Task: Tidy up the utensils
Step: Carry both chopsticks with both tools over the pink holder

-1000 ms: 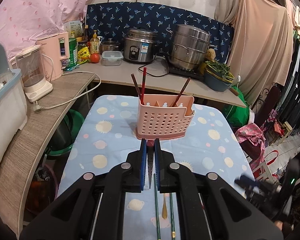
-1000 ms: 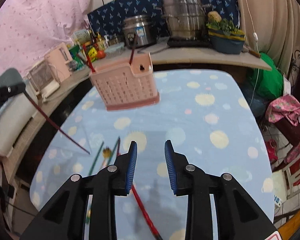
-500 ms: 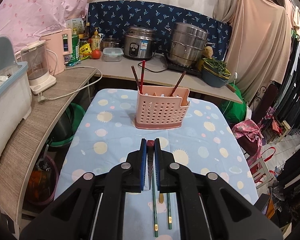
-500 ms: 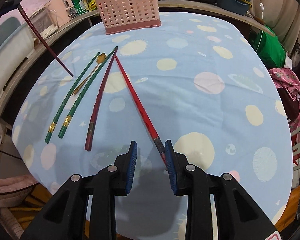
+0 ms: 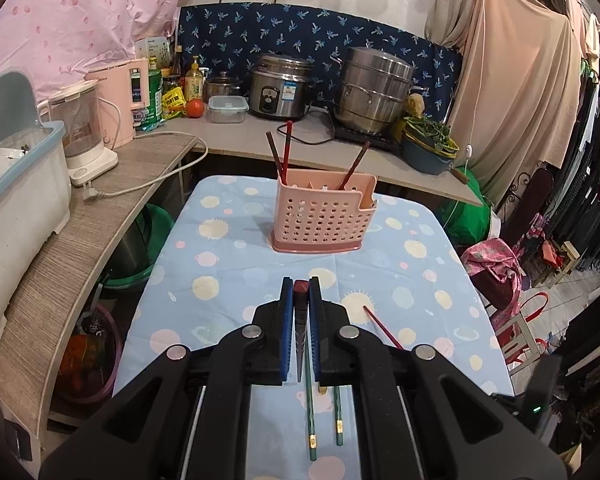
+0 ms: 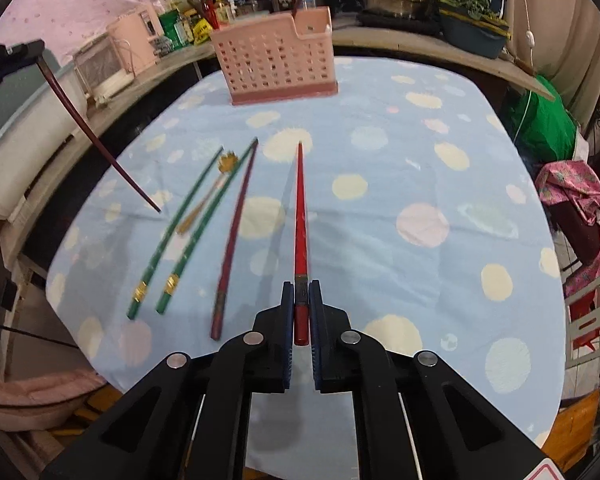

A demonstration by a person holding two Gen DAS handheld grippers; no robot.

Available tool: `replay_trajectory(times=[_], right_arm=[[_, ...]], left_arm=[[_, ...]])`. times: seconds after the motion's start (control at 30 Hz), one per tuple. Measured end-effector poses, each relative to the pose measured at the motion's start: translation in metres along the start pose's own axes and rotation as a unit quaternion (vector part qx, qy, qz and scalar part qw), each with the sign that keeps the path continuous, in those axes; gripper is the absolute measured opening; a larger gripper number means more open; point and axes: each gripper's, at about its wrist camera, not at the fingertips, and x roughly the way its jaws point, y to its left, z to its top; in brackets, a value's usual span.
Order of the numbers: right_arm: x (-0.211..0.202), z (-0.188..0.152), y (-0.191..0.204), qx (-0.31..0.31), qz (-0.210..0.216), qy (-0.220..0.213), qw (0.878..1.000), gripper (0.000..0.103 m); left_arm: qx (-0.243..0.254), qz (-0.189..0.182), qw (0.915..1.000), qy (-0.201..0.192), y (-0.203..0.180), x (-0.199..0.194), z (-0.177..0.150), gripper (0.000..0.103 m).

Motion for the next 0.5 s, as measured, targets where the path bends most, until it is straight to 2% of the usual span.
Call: replay_trajectory(times=[0.27,0.37,0.5], right_arm=[[-0.056,0.104,0.003,0.015,0.013,-0.129,0.991,0.007],[-0.064,0.144,0.005,0.017,0.025,-0.170,0.985,0.007],[-0.056,0.193,0.011,0.014,0.032,-0.198,0.980,0.007]], left_arm=[[-0.002,-0.005,0.9989,-0.047,-0.002,-0.005,0.042,0.007],[0.004,-0.008,0.9977,-0.067,-0.005,-0.001,0.065,0.007],[0.010,-0.010,0.9963,-0.085,-0.013,0.015,0.100,0.007]])
